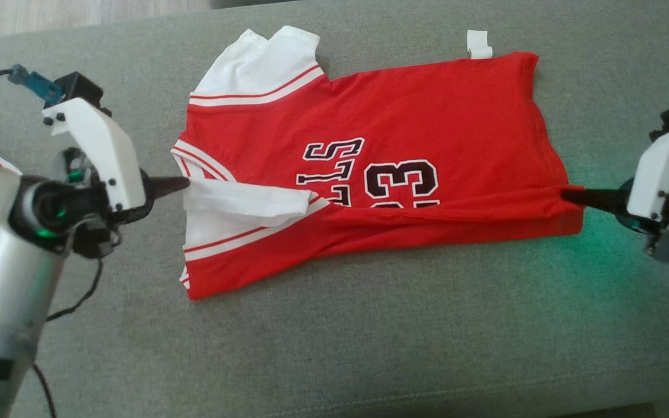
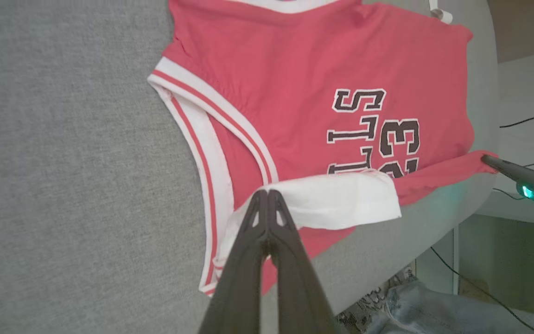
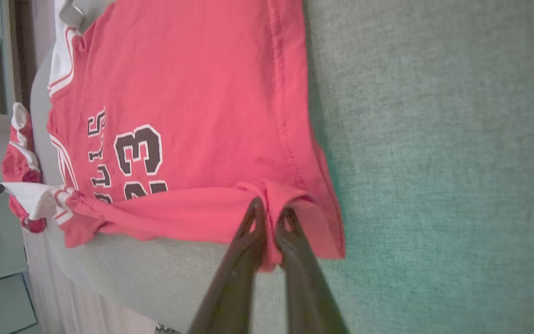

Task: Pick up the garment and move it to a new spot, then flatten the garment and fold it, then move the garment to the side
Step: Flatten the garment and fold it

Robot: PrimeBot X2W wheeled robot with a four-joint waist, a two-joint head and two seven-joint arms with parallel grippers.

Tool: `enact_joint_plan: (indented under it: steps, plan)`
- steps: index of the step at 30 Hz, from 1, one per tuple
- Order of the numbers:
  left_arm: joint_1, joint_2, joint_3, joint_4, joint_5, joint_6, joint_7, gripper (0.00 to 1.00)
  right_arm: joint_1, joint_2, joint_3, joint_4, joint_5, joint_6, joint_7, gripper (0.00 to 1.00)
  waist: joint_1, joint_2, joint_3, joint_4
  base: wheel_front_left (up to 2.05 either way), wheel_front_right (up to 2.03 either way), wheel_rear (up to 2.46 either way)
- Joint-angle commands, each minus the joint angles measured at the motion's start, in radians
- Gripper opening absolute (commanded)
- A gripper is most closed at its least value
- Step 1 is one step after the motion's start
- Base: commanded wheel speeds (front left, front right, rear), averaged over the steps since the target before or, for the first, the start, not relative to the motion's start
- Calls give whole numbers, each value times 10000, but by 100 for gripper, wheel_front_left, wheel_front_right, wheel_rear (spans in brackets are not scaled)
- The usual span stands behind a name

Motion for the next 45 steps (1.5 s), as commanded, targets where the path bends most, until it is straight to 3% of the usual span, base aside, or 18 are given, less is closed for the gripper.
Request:
enact_joint_plan:
  steps: [1,2,7,11,15,19,22,24,25,27,31,36,41,45]
  plan:
    - [-743,289,437,-59,190,-107,-304,46,-210,-97,-217,99,-86,67,-305,100,0,0,-6,6,0,0,0]
    - [-779,209,395,112,235,-195,-416,100,-216,-5,-267,173,-92,67,-449,100,0,0,-19,14,0,0,0]
    - [-918,-43,351,674,523,-651,-1309,100,-103,107,-672,-71,-505,67,-2011,100,0,0,-277,140,0,0,0]
    - [-894,-142,448,740,1091,-887,-2832,100,276,-2,-1011,-599,-1048,67,-3784,100,0,0,-571,237,0,0,0]
    - [-561,-368,633,627,1720,-706,-4748,100,809,-63,-1267,-1329,-1543,67,-5464,100,0,0,-871,306,0,0,0]
    - [55,-391,335,67,3025,-531,-6955,100,1384,-161,-1627,-1700,-2311,67,-7902,100,0,0,-1125,367,0,0,0]
    - [673,-363,73,-389,3973,-119,-8329,100,1874,-136,-1923,-1757,-2944,67,-9055,100,0,0,-1287,405,0,0,0]
    - [1110,-351,-3,-722,4534,278,-9261,100,2206,-74,-2277,-1746,-3570,67,-9212,100,0,0,-1372,404,0,0,0]
    - [1110,-351,-3,-722,4534,278,-9261,100,2206,-74,-2277,-1746,-3570,67,-9212,100,0,0,-1372,404,0,0,0]
    - [1586,-367,29,-1018,4910,692,-10091,100,2513,127,-3427,-1704,-4560,67,-9230,100,0,0,-1424,389,0,0,0]
    - [2716,-444,237,-1589,5381,1454,-11566,100,4039,1138,-6081,-2037,-6722,67,-9236,100,0,0,-1579,391,0,0,0]
    - [4110,-697,567,-2317,5820,2186,-12041,100,6162,2585,-8769,-2977,-9713,67,-9238,100,0,0,-1740,466,0,0,0]
    - [5193,-1121,919,-2856,6507,2540,-12085,100,7709,3943,-10358,-4025,-12426,67,-9238,100,0,0,-1750,496,0,0,0]
    - [5784,-1682,1154,-2857,6892,2404,-12088,100,8288,4726,-11024,-4253,-13686,67,-9239,100,0,0,-1698,509,0,0,0]
